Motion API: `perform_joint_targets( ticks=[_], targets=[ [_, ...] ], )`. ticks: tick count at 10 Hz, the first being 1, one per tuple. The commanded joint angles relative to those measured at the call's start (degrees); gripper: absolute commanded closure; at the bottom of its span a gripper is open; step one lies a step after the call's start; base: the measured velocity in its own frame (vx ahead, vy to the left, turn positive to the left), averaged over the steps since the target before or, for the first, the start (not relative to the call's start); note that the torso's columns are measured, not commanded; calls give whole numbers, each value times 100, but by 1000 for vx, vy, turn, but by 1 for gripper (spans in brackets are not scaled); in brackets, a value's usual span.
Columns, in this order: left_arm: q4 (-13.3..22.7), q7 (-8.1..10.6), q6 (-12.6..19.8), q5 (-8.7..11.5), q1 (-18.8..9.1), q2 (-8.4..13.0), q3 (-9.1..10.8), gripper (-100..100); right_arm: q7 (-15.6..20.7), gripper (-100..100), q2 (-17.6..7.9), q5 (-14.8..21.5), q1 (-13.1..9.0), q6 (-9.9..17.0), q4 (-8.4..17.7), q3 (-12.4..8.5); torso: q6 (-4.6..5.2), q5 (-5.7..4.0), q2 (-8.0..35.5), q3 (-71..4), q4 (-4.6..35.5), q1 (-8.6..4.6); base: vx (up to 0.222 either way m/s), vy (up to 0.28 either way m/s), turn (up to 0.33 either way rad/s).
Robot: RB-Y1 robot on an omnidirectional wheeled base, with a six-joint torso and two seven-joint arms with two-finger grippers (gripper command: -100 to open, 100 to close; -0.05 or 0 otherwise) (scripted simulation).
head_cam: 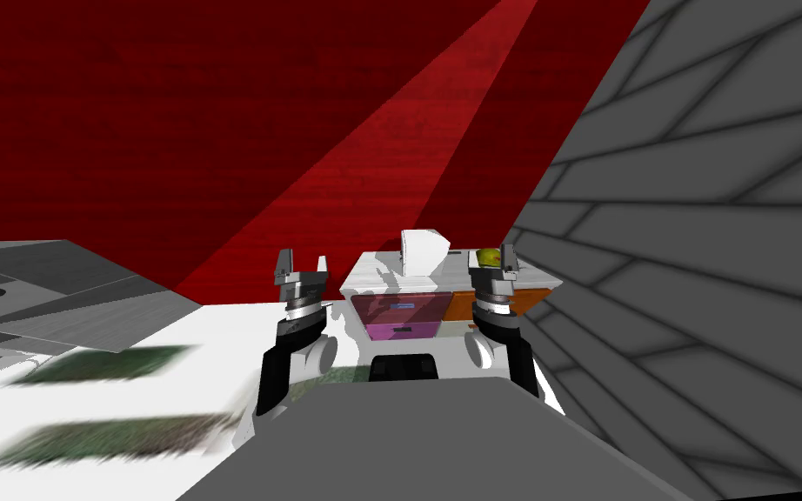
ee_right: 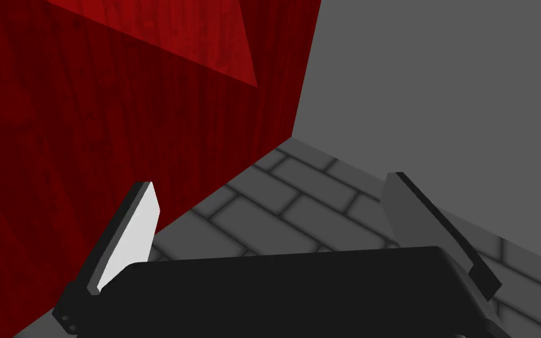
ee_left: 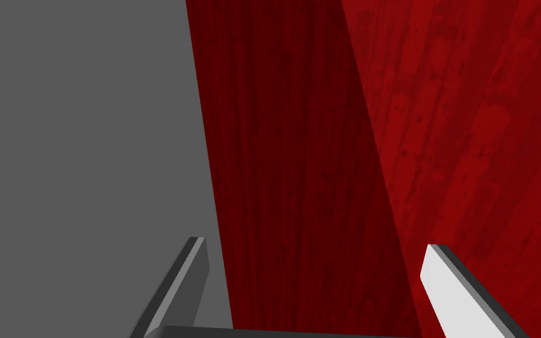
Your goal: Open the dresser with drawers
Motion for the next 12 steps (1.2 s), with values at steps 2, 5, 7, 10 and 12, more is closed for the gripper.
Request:
perform_joint_targets(
  ticks=[2,5,7,10,12],
  targets=[
    [0,0,0,0,0,0,0,0,0,0,0,0,0,0,0,0,0,0,597,-1200,600,0,0,0,0],
    [-1,0,0,0,0,0,0,0,0,0,0,0,0,0,-1,0,0,0,1845,-3692,1846,0,0,0,0],
    [-1,0,0,0,0,0,0,0,0,0,0,0,0,0,-2,0,0,0,2692,-5381,2691,0,0,0,0],
    [-2,0,-1,0,0,0,0,0,-251,-100,-250,-116,-12,-40,94,-3,0,0,3962,-7919,3960,0,-1,4,32],
    [1,0,0,0,0,0,0,0,-574,-100,-431,-281,-28,-96,228,-6,-1,2,4214,-8422,4207,6,-22,23,126]
  ],
)
